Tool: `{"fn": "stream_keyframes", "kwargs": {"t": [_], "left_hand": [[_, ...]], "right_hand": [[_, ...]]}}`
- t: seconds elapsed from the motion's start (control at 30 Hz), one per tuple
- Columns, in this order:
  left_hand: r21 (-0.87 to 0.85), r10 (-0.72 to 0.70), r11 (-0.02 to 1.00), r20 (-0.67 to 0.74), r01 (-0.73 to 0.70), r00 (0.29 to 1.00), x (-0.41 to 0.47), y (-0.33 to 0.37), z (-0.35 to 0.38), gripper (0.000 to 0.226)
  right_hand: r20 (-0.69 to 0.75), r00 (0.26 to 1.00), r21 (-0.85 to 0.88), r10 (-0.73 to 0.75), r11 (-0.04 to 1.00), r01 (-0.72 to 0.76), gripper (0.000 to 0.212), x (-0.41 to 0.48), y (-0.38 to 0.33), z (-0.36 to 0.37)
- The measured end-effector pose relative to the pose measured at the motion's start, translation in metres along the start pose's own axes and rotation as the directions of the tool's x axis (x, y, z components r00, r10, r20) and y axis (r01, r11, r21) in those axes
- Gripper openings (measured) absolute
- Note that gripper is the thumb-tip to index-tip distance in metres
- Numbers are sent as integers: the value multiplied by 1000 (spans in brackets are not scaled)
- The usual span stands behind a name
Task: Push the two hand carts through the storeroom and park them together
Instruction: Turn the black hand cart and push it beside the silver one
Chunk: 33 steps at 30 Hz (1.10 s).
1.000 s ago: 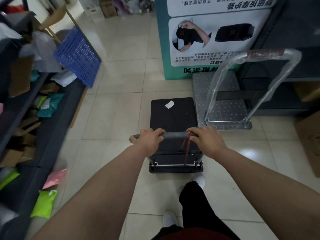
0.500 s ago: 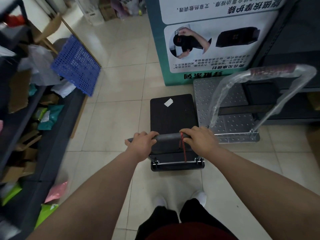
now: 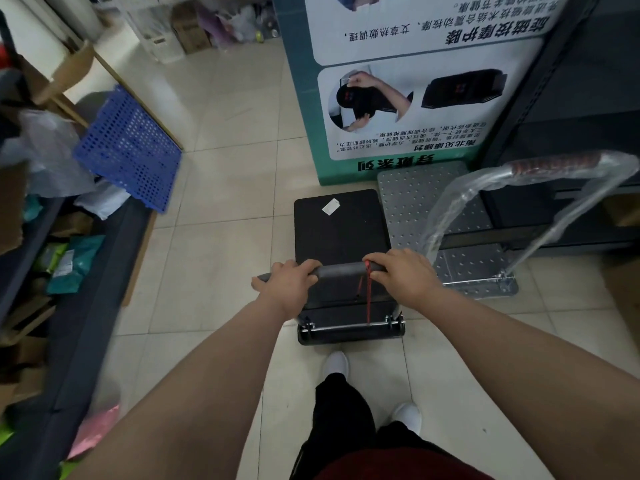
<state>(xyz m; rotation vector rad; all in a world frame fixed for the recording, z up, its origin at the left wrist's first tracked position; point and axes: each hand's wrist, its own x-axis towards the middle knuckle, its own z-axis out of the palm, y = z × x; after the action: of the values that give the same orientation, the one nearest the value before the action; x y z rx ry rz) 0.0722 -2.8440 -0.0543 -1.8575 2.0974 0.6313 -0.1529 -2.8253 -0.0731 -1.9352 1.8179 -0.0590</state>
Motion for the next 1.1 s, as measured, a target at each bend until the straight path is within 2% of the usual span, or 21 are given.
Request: {"fn": "stream_keyframes", "kwargs": {"t": [0.63, 1.1], "left_hand": [[1, 65, 998, 36, -65, 997, 103, -19, -61, 31], [3, 99, 995, 16, -99, 995, 113, -22, -71, 31]], "right_hand": [[-26, 989, -14, 147, 989, -148, 37, 101, -21, -29], [-57, 989, -37, 137, 990, -140, 43, 106, -30, -36]]}}
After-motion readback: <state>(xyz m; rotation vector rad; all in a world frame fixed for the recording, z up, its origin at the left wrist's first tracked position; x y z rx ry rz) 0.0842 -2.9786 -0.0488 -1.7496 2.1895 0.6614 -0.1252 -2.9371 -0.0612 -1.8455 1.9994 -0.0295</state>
